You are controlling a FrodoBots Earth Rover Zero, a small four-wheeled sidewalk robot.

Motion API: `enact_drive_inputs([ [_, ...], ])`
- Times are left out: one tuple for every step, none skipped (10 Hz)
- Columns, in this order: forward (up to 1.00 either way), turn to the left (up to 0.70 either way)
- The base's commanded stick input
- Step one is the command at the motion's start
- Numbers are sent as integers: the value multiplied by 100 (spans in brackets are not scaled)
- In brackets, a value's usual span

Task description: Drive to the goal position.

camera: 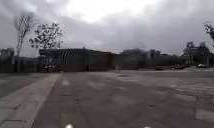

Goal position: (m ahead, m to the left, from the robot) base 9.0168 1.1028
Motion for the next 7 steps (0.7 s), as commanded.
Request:
enact_drive_inputs([
  [70,0],
  [70,0],
  [70,0],
  [70,0],
  [70,0],
  [70,0],
  [70,0],
])
